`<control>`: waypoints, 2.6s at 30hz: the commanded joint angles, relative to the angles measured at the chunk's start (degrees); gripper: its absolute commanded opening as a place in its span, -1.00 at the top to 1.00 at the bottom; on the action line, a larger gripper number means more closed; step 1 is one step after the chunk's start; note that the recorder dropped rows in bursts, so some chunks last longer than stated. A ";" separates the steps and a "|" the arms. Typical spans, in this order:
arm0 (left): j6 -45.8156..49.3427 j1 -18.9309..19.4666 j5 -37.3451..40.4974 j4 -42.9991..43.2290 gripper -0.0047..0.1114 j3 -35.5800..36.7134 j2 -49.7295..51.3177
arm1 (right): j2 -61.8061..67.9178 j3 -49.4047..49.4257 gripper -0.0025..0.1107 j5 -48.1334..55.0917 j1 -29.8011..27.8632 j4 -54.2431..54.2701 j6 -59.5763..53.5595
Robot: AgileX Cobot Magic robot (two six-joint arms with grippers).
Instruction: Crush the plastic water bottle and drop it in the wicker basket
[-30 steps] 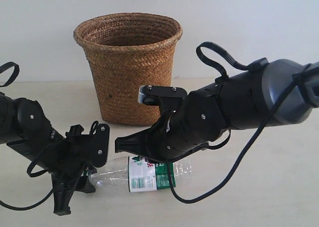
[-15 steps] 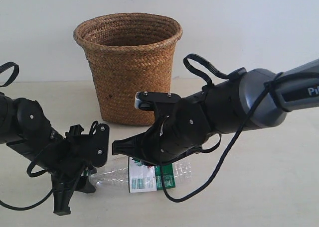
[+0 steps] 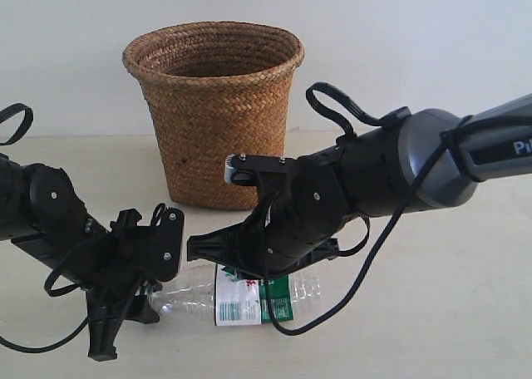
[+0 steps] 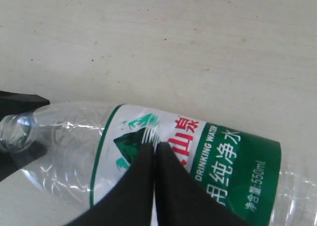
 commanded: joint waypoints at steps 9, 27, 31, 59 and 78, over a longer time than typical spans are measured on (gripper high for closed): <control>-0.23 -0.24 0.21 -0.36 0.85 0.19 0.18 | 6.10 1.14 0.96 7.61 0.00 1.80 -1.37; -0.23 -0.24 0.20 -0.59 0.85 0.19 0.18 | 10.16 1.14 0.96 10.77 0.00 3.66 -2.88; -0.23 -0.24 0.20 -0.59 0.85 0.19 0.18 | 10.41 1.14 0.96 10.92 0.00 3.66 -3.11; -0.23 -0.24 0.31 -0.59 0.85 0.19 0.18 | 3.08 1.62 0.96 7.85 0.00 -3.28 2.69; -0.23 -0.24 0.06 -0.59 0.85 0.19 0.18 | -42.85 21.19 0.96 8.04 0.00 -69.27 58.93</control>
